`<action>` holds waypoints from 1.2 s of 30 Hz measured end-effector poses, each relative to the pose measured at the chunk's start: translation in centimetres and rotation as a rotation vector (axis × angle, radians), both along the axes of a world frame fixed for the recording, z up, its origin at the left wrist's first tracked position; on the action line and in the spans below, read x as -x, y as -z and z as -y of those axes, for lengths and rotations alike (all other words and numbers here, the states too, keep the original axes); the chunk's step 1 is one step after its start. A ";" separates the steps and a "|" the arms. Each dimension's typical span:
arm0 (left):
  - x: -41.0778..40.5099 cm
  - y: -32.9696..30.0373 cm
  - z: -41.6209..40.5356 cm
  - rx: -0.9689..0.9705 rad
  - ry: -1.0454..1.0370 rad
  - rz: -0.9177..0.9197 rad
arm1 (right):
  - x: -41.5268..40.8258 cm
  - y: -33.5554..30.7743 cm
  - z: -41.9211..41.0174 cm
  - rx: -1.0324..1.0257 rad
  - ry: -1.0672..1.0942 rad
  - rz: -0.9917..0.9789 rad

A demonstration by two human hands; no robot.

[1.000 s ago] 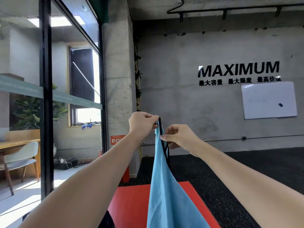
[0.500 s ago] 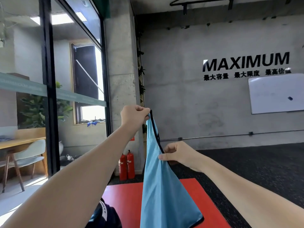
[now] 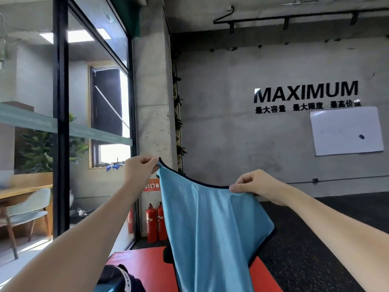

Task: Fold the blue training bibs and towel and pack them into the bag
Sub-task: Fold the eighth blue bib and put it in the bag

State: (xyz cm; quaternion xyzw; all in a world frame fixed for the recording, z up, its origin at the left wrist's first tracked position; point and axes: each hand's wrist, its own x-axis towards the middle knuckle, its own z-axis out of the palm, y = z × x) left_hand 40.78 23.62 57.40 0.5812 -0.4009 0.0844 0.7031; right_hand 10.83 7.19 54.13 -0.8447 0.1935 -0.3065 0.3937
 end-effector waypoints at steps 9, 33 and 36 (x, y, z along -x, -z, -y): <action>-1.6 -2.6 -2.4 0.047 -0.083 0.009 | 4.1 -4.8 1.1 0.319 0.241 -0.090; -10.7 3.7 10.5 -0.490 -0.294 0.262 | -10.5 0.3 14.2 0.400 0.471 -0.237; -13.4 7.4 14.1 -0.546 -0.261 0.189 | -13.6 4.2 17.7 0.415 0.457 -0.278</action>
